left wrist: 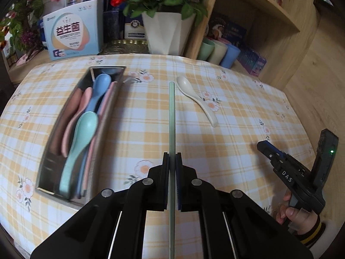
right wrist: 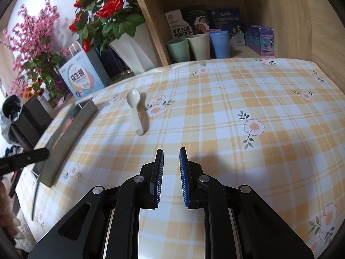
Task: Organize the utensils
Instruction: 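Lift the green chopstick with the left tool while the right moves to the cream spoon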
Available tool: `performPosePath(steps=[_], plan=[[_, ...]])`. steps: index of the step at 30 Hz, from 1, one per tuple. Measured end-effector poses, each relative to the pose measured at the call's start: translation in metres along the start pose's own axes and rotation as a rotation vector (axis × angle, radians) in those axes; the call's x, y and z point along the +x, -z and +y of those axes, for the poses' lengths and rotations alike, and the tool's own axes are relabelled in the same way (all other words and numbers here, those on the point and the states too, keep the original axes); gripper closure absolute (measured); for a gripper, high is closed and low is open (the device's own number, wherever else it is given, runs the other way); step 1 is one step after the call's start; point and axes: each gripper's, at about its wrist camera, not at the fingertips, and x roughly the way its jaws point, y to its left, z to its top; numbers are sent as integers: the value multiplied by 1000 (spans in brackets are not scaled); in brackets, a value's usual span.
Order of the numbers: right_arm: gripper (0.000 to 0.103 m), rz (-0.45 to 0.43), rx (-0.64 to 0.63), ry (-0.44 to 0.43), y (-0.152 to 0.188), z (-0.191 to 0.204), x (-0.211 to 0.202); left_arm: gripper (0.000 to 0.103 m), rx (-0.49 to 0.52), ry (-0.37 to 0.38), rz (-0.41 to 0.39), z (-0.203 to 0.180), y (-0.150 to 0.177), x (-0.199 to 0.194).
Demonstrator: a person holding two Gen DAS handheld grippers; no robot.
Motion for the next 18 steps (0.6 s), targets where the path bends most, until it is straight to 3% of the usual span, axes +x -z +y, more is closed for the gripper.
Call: performPosePath(steps=[10,18], plan=[[86,103,-86,9,-5,18,13,97,-85,34,-24,43,4,-16],[86,140,-171,10,-36,51,35,97,-117,76,-19,64,9,-19]])
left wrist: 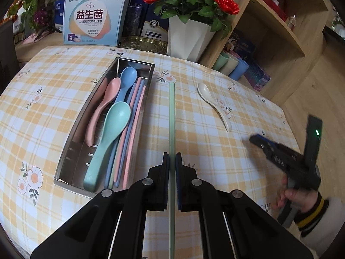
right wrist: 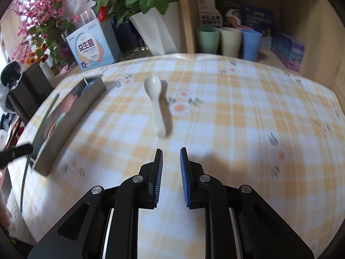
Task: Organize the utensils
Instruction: 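Lift the green chopstick with the left tool while the right moves to the cream spoon, then carry the green chopstick into the tray with the left tool while the right grasps the cream spoon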
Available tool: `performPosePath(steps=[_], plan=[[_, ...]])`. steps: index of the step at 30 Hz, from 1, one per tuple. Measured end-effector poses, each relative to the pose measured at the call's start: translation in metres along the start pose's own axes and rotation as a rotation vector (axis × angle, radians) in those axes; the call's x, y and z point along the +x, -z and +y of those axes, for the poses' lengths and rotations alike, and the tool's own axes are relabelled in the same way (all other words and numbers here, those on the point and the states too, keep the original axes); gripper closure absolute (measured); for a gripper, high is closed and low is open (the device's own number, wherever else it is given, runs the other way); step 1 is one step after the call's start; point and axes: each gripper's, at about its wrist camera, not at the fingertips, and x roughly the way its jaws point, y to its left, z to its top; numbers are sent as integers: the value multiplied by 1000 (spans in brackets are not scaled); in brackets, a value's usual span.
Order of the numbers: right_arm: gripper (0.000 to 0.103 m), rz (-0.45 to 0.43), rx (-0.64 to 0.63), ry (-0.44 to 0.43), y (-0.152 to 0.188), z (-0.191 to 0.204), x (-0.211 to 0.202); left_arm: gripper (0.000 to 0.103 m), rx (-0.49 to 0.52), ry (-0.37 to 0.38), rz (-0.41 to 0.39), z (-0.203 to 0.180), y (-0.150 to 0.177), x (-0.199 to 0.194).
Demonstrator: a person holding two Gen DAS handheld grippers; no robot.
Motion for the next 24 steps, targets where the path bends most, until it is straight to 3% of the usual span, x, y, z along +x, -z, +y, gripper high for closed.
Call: performPosePath(steps=[4,11,24], plan=[[74,25,-17,1,-29,14,23,97,1,3,-13,7,0,-5],[73,102,-88,54,-63,33,69,97,-16,2,-24,22,1,-12],[75,149,43,74,-72,31,103,97,-26,9,-13,25,1,-9]])
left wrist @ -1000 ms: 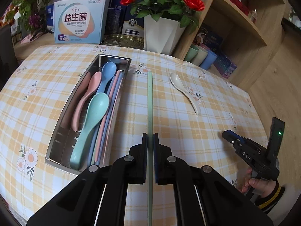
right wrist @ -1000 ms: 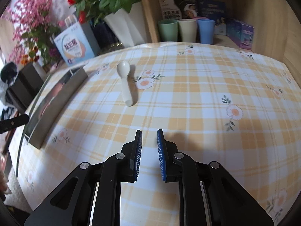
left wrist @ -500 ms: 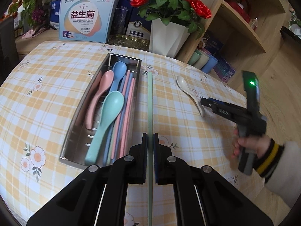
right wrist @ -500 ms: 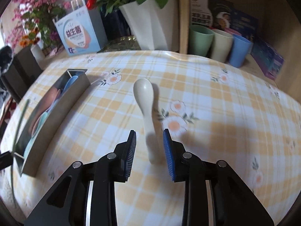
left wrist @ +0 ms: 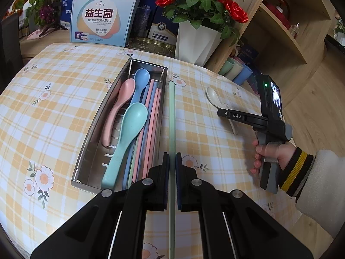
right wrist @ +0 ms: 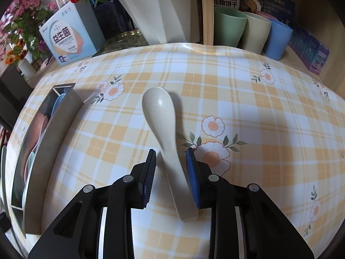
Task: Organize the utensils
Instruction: 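Carry the green chopstick into the tray with the left tool while the right grasps the cream spoon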
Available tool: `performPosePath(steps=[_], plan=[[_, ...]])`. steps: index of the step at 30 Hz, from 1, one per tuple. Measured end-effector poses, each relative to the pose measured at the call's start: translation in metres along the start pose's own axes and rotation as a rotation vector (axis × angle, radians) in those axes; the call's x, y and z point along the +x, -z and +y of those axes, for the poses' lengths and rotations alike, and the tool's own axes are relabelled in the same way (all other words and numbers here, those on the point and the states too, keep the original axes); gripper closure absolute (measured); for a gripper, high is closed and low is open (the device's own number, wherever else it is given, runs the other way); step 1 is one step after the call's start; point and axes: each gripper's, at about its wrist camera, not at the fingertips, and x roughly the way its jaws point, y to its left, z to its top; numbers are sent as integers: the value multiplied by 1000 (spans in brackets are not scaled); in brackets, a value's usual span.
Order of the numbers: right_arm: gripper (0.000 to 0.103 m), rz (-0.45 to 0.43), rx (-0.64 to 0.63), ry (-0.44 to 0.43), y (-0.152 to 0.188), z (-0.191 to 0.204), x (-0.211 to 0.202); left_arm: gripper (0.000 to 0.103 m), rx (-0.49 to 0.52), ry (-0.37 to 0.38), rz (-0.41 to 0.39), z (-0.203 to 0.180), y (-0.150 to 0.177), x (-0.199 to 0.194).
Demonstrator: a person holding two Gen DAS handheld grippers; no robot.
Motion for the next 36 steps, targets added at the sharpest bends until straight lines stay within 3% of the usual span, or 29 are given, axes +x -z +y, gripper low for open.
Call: performPosePath(steps=[1,4,13,20,29,36], plan=[[75,3,3,2,0,0,0,97,0,0,2,0,0,0],[89,5,7,9,2,2,-1,97,1,2,5,-1,0,1],[89,-94,137,-77,23,8,-36,97,-1,1,10,-1,1,-1],[89,-153,220,-175,62,27,-68,97,-10,1,9,2,2,-6],[89,-183,220,-194,96,23,-97,97,-57,29,17,20,-7,-15],[89,-193,247,-209,103,14,-104,97,-85,56,13,36,-39,-21]])
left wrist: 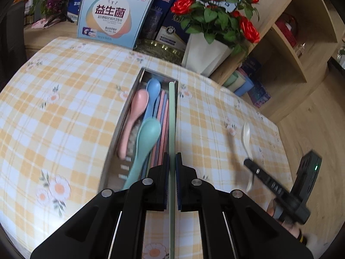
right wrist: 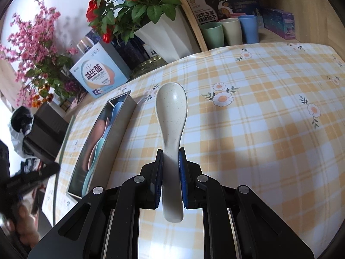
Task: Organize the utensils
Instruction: 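Carry the green chopstick into the tray with the left tool while the right grasps the cream spoon, then open the left tool to release the green chopstick into the tray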
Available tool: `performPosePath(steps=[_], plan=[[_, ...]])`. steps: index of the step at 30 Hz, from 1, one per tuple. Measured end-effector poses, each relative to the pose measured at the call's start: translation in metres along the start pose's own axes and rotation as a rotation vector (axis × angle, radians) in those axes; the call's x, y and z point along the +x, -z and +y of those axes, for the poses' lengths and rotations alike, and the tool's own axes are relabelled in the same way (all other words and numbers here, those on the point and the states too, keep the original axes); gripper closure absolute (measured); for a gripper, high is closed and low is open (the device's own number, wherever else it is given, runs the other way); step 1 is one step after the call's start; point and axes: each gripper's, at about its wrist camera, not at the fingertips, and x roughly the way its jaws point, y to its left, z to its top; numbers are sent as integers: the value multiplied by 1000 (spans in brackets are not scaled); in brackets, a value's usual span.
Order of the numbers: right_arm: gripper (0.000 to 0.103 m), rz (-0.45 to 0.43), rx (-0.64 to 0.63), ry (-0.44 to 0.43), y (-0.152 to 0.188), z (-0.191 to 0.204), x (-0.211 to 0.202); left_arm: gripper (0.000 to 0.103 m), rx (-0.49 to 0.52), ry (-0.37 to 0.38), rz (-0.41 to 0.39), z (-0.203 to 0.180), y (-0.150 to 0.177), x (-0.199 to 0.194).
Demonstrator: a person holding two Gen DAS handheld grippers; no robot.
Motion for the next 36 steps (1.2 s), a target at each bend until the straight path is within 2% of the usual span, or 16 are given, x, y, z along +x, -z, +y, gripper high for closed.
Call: performPosePath(steps=[7,12,20,36], plan=[[89,-15,8,-9,0,-2,-4,97,15,35,-5,-2,-43,14],[89,-19,24,-2,0,-7,-6,97,11,27,56,2,-59,54],[89,-20,58,19,1,-24,-11,97,46,-26,149,10,-53,99],[89,-20,75,10,1,-28,-12,97,103,-56,217,6,-49,122]])
